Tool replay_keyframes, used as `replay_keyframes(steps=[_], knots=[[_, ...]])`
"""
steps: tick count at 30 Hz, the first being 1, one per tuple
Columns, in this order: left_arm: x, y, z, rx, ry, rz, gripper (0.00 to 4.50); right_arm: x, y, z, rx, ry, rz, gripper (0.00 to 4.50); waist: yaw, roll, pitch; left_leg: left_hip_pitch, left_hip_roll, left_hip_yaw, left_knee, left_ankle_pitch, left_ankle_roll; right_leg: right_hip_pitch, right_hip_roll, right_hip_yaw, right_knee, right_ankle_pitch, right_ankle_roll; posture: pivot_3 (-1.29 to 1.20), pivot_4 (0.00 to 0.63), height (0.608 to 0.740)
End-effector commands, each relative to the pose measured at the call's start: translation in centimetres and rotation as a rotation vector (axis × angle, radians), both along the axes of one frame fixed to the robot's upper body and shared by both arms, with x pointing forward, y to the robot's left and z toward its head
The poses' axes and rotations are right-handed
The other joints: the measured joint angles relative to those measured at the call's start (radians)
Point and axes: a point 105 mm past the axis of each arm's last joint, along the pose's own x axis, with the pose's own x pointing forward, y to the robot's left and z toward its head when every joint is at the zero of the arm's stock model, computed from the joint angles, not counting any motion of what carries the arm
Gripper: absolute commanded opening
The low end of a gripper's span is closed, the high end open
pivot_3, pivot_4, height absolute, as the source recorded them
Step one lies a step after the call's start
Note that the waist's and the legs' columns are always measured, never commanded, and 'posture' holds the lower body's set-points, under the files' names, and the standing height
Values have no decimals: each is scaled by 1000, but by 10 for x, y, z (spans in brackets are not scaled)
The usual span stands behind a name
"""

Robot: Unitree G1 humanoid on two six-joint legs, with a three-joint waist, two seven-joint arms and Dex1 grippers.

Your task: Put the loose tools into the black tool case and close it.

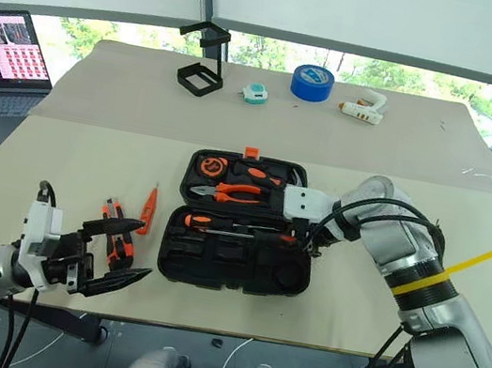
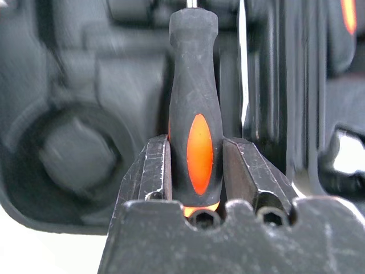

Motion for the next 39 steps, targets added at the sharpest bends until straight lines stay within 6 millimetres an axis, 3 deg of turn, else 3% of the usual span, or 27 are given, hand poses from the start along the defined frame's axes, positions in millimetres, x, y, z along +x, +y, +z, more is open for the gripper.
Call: replay_keyframes(steps=[1,7,9,14,18,21,28,30,39], knots=[[0,-7,10,4,-64,-23,4500,5,-1,6,-32,-32,11,984,0,0,0,0,0,0,0,0,0,0,0,0,0,0,0,0,150,740],[0,-10,7,5,-64,-29,4500,8,4,6,-13,-23,-26,984,0,0,0,0,0,0,0,0,0,0,0,0,0,0,0,0,150,740],[0,-11,7,1,-63,-27,4500,8,5,7,-6,-22,-21,1993,-1,0,0,0,0,0,0,0,0,0,0,0,0,0,0,0,150,740],[-2,-11,5,-3,-51,-16,4500,-5,14,32,131,50,52,3583,0,0,0,0,0,0,0,0,0,0,0,0,0,0,0,0,150,740],[-2,-9,4,-4,-46,-5,4500,-7,6,50,235,68,75,3583,0,0,0,0,0,-1,0,0,0,0,0,0,0,0,0,0,150,740],[-2,-8,4,-4,-46,5,4500,0,3,53,340,28,62,2908,1,0,0,0,0,-1,0,0,0,1,0,-1,0,0,0,0,150,740],[3,-8,3,-14,-44,26,4500,-1,26,27,502,-54,127,429,-6,-1,0,0,1,-1,-1,0,0,1,1,0,0,0,0,0,150,740],[4,-8,3,-15,-44,29,4500,-2,31,18,521,-62,132,138,-7,-1,0,0,1,-1,-1,0,0,0,1,0,0,0,0,0,150,740],[9,-11,5,-22,-52,61,4500,-4,34,-19,445,-24,128,138,-8,-1,0,1,0,-1,-1,0,0,1,1,0,0,0,0,0,150,740]])
